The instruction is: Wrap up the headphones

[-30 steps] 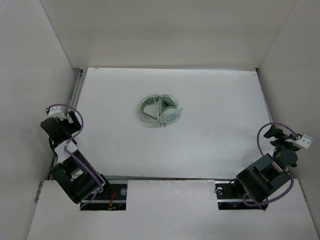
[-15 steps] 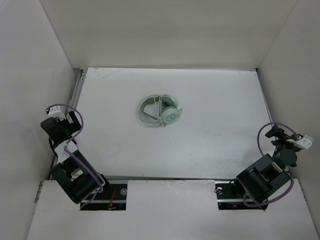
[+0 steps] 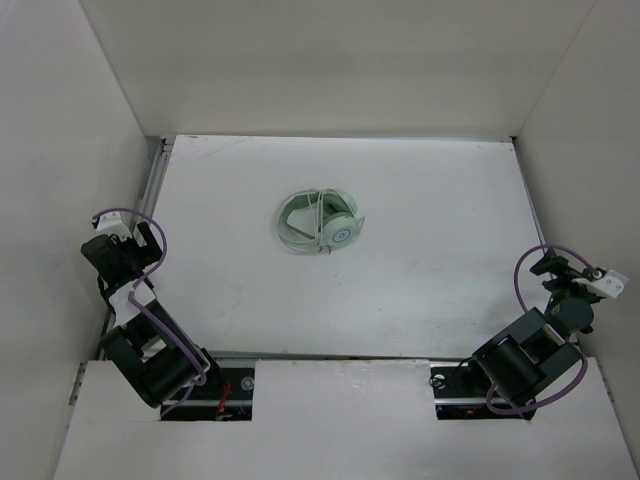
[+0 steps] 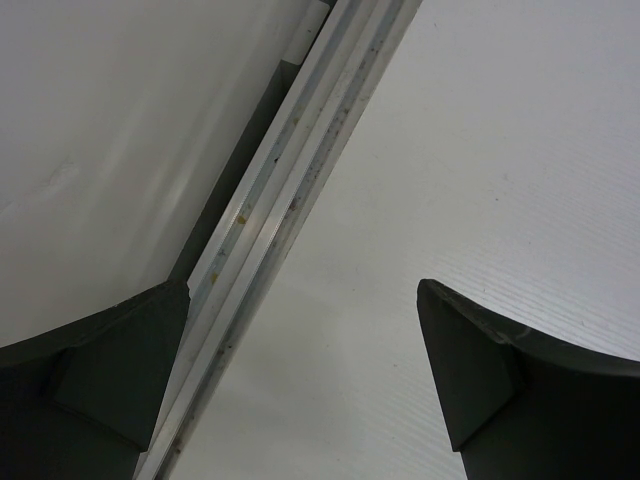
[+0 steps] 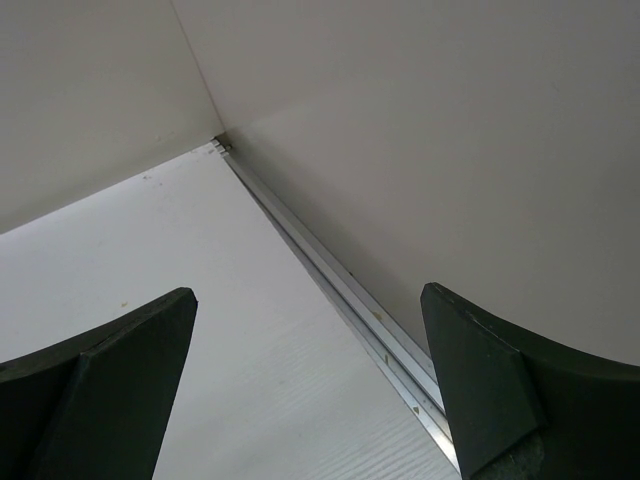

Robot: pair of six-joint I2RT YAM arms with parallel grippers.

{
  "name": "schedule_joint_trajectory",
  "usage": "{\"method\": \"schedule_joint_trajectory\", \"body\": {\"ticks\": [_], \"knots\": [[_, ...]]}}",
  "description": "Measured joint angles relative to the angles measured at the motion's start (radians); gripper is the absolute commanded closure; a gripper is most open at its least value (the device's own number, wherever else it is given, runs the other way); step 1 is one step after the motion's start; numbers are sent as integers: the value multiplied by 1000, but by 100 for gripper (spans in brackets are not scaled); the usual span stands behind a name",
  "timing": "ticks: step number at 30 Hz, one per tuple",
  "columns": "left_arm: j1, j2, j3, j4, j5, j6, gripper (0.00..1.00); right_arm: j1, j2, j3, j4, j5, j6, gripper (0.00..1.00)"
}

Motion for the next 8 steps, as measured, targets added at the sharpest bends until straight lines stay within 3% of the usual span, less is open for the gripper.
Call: {"method": "schedule_joint_trajectory", "body": {"ticks": [8], "knots": [[0,0,0,0,0,0,0,-9,2,0,0,-25,12,0]]}}
